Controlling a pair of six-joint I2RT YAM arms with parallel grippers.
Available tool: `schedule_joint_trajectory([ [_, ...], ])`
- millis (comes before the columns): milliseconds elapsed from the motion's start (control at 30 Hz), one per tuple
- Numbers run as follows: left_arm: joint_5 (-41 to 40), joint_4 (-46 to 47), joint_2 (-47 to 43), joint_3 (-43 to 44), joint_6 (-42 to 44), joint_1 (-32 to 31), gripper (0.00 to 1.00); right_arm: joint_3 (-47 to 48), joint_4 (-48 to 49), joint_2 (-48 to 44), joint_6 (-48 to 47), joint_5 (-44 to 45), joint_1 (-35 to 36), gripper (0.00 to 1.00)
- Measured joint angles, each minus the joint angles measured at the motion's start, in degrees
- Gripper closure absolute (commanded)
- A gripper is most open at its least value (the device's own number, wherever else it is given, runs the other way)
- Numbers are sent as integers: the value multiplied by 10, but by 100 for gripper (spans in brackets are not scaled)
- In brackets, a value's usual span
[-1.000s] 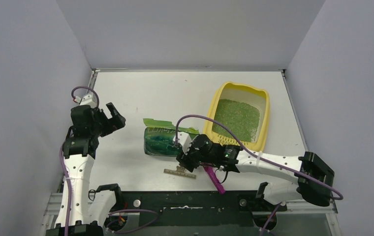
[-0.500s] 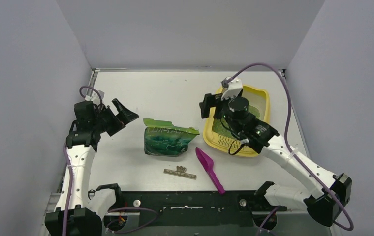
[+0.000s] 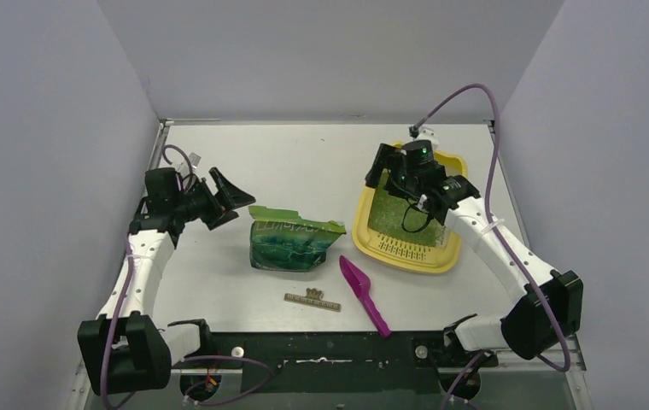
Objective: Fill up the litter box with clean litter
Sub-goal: Open the cat litter bag at the center of the board.
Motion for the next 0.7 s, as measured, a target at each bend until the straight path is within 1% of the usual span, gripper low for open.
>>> schedule_joint_trajectory([
  [67, 5, 6, 15, -1, 8, -15, 20, -22, -17, -4, 4, -1, 0, 0],
  [100, 8, 9, 22, -1, 12, -24, 25, -30, -24, -4, 4, -2, -1, 0],
  [133, 10, 13, 29, -1, 15, -33, 38, -33, -32, -4, 3, -5, -1, 0],
  [167, 13, 17, 36, -1, 18, -41, 47, -33, -38, -4, 3, -7, -3, 0],
  [200, 14, 21, 43, -1, 21, -47, 50, -32, -40, -4, 2, -8, -6, 0],
  [300, 13, 30, 60, -1, 26, -52, 51, -5, -55, 0, -2, -12, -16, 0],
  [367, 15, 42, 66, -1, 24, -51, 54, 21, -56, 5, -2, -17, -22, 0],
  [500, 48, 79, 87, 7, 16, -60, 54, 50, -30, 12, 9, -49, -28, 0],
  [567, 66, 89, 96, 17, 16, -72, 54, 29, 6, 7, 22, -83, -29, 0],
  [633, 80, 99, 96, 24, 20, -85, 57, -17, 45, 0, 40, -124, -29, 0],
  [667, 87, 103, 94, 27, 22, -90, 59, -41, 60, -2, 48, -145, -29, 0],
  [700, 95, 106, 94, 29, 24, -93, 66, -58, 66, 0, 53, -165, -29, 0],
])
